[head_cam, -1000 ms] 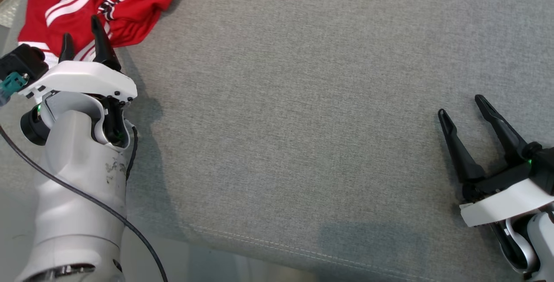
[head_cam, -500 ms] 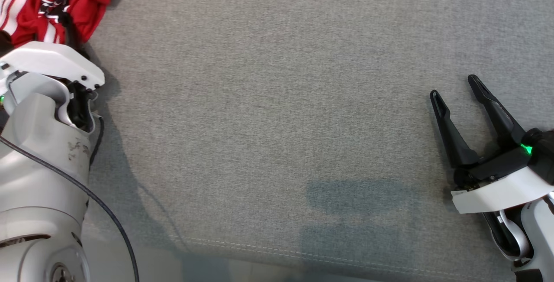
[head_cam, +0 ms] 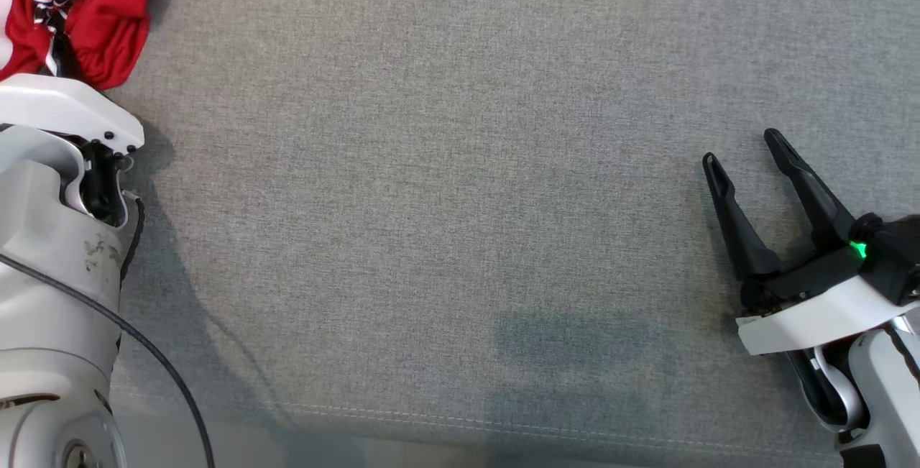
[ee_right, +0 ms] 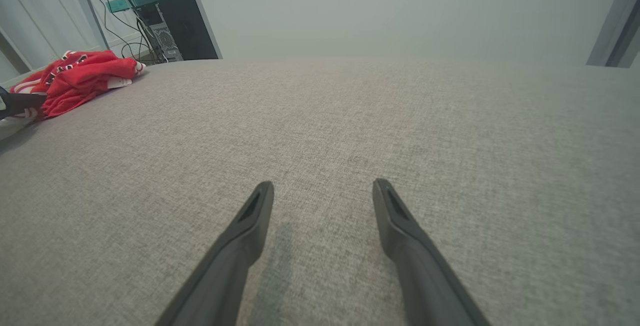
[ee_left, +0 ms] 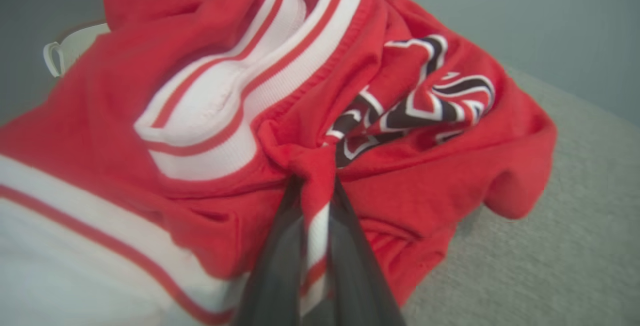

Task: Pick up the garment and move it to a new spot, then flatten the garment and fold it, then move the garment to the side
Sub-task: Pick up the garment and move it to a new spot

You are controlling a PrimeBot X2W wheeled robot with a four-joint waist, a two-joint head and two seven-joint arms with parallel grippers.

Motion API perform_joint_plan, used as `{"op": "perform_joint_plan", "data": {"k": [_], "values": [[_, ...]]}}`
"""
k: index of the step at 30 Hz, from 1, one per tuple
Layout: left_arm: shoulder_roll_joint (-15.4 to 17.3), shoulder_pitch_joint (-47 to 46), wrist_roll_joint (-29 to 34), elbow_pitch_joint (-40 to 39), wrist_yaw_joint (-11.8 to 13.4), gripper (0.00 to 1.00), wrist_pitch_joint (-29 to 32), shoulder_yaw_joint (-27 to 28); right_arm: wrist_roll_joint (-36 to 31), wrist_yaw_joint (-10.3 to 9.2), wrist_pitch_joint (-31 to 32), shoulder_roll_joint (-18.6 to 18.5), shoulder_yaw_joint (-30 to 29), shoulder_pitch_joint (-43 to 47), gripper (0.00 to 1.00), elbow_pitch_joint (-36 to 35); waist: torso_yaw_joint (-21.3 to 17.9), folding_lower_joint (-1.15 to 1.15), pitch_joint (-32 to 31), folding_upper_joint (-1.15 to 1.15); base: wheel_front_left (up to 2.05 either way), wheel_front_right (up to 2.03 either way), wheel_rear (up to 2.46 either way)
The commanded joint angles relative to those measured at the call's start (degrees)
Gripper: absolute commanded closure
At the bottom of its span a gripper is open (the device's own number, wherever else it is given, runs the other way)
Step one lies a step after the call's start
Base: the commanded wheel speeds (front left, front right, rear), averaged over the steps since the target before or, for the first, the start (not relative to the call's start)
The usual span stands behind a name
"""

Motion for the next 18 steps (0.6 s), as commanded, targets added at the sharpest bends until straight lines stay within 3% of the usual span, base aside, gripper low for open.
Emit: {"op": "perform_joint_plan", "data": {"k": [1, 5, 12, 18], "values": [[2.4, 1.5, -0.4, -1.4, -0.9, 1.00, -0.8, 0.4, 0.6, -0.01, -0.5, -0.1, 1.2, 0.8, 0.00, -0.6, -0.1, 0.00, -0.4, 0.00, 0.00, 0.00, 0.00], [2.6, 2.5, -0.8, -4.8, -2.2, 1.00, -2.1, 0.8, 0.8, -0.01, -0.7, 0.6, 1.2, 0.9, 0.00, 0.0, -0.1, 0.00, -1.4, 0.00, 0.00, 0.00, 0.00], [1.7, 8.4, 1.1, -21.6, -3.1, 1.00, -2.3, 2.8, 1.1, -0.01, -0.8, 3.2, 1.7, 0.4, 0.00, 0.6, -0.7, 0.00, -4.3, 0.00, 0.00, 0.00, 0.00], [1.0, 11.2, 4.7, -27.7, -3.7, 1.00, -2.3, 1.0, 1.5, -0.01, -0.8, 5.5, 1.5, 1.0, 0.00, 1.1, -2.4, 0.00, -7.9, 0.00, 0.00, 0.00, 0.00]]}}
